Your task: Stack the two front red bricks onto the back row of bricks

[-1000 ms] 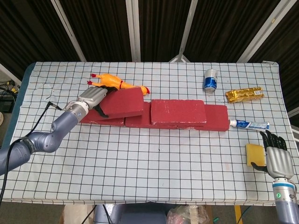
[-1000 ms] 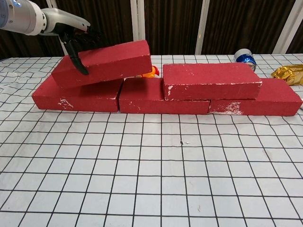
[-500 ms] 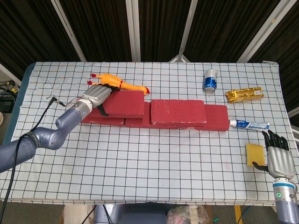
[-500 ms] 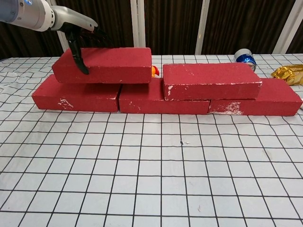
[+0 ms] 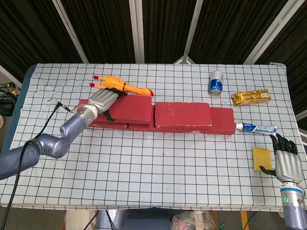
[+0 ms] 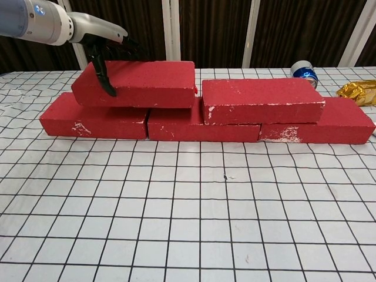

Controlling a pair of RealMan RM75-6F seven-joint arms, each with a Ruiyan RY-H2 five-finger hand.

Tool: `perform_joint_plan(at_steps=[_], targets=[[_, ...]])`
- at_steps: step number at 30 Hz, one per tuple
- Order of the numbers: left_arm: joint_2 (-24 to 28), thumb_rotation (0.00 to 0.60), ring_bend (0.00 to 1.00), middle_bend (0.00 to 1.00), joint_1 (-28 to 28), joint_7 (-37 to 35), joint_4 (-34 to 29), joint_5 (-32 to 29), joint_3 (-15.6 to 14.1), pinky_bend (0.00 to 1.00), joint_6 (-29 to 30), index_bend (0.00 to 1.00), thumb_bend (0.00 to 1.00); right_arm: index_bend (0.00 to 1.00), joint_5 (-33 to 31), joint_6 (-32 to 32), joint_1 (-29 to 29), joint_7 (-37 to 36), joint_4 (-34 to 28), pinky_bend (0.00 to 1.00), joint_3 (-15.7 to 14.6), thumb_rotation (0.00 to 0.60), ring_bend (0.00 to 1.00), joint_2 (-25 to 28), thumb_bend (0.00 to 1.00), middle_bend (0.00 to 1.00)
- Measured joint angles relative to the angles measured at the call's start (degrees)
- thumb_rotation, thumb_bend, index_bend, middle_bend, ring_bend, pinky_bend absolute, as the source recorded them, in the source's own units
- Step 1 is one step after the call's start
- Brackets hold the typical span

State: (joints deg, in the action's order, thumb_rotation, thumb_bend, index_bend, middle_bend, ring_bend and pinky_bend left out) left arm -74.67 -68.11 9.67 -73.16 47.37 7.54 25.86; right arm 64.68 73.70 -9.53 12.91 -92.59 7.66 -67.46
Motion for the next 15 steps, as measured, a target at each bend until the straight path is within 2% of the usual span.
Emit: perform_joint_plan(at_steps=[15], targets=[[-2.62,0.6,0.1,0.29,-0.26,-2.25,3.06,2.08,-0.39,0.14,-0.92,0.23,0.0,0.03,-0.55,-0.12,-0.01,-0.06,-0.06,0.0,0.15,0.6,0.0,0.04,0.17,0.0]])
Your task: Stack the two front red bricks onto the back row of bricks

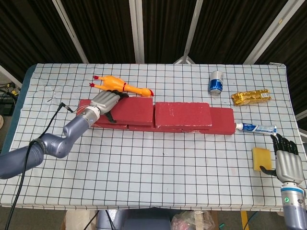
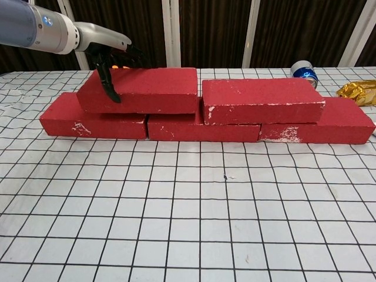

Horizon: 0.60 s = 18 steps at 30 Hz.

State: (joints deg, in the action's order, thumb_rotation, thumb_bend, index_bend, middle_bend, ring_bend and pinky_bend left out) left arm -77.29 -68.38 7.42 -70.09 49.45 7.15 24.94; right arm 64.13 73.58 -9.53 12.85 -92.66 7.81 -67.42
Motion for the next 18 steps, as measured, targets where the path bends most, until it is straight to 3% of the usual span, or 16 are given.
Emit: perform_joint_plan(at_steps=[18], targets=[[-1.2,0.6,0.1,0.28,-0.52,-0.82,0.99,0.79,-0.43,0.14,0.04,0.23,0.0,0.03,-0.95,0.05,0.04,0.2,-0.23,0.0,0.27,0.6,0.0,0.07,0.17,0.0]])
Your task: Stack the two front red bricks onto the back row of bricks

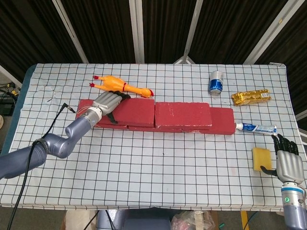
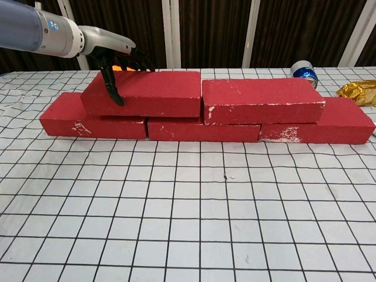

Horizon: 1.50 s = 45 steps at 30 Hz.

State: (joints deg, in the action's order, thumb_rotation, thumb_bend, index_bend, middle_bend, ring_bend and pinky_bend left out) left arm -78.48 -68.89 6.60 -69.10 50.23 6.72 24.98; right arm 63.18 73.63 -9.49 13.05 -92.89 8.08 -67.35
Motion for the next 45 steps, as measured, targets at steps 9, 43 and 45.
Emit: perform_joint_plan(at_steps=[9,43,45], targets=[[-0.41,0.6,0.1,0.28,-0.55,0.25,0.58,-0.86,-0.5,0.14,-0.24,0.23,0.0,0.03,-0.27,-0.2,-0.07,0.1,-0.02,0.0,0.02,0.6,0.0,0.09,0.17,0.0],[-2.2,0.6,0.1,0.27,-1.88,2.14,1.44,-3.21,-2.36,0.14,0.59,0.23,0.0,0.03,-1.01,-0.69,-0.16,-0.15,-0.39,0.0,0.04,0.6,0.0,0.48,0.17,0.0],[-2.32,0.6,0.1,0.27,-1.96,2.34,1.5,-3.41,-2.46,0.14,0.71,0.22,0.0,0.03,-1.02,-0.73,-0.17,-0.16,-0.37,0.0,0.03,0.6,0.0,0.5,0.17,0.0]])
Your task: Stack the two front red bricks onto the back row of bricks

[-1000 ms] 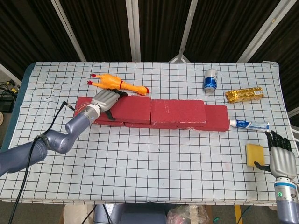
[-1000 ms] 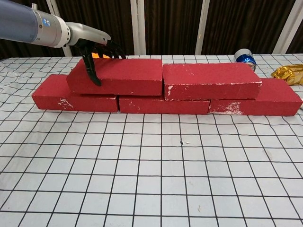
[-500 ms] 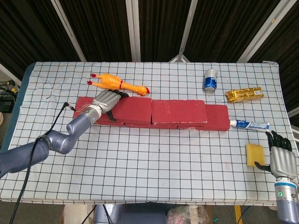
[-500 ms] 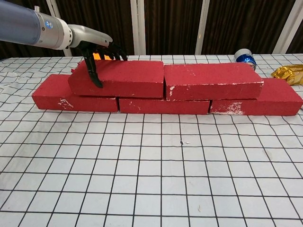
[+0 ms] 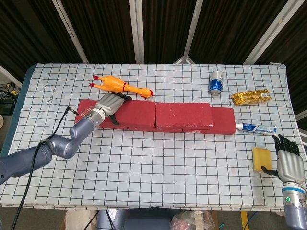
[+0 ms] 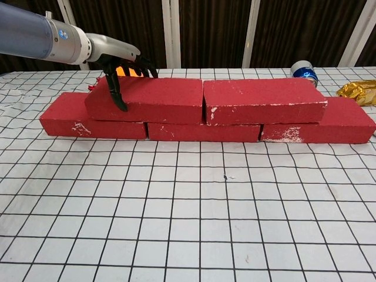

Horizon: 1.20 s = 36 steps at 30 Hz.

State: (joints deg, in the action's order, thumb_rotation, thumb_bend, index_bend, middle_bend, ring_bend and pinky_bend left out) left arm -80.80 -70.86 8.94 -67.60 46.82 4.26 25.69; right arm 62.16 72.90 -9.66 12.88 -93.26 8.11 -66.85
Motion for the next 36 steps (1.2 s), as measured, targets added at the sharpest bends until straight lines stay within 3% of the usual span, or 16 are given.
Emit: perform_joint_plan(at_steps=[8,18,36], targets=[[-0.01,0.6,0.1,0.26,-0.24,0.59,-0.28,-0.83,-0.27,0.14,0.35,0.22,0.0,0.03,0.01,-0.02,0.0,-0.03,-0.04,0.0,-0.05,0.6,0.0,0.1,0.17,0.0],[0.29,0.6,0.06,0.15,-0.94,1.72,-0.61,-2.68,-1.13,0.12,0.05,0.18,0.0,0.03,-0.11,-0.09,-0.03,-0.08,-0.12,0.0,-0.05,0.6,0.0,0.16,0.17,0.0],[0.17,0.6,0.05,0.09,-1.84,3.31,-1.18,-5.03,-1.99,0.12,1.06,0.15,0.0,0.03,-0.49,-0.01,-0.02,-0.01,-0.19,0.0,0.04,0.6,0.0,0.22,0.17,0.0]])
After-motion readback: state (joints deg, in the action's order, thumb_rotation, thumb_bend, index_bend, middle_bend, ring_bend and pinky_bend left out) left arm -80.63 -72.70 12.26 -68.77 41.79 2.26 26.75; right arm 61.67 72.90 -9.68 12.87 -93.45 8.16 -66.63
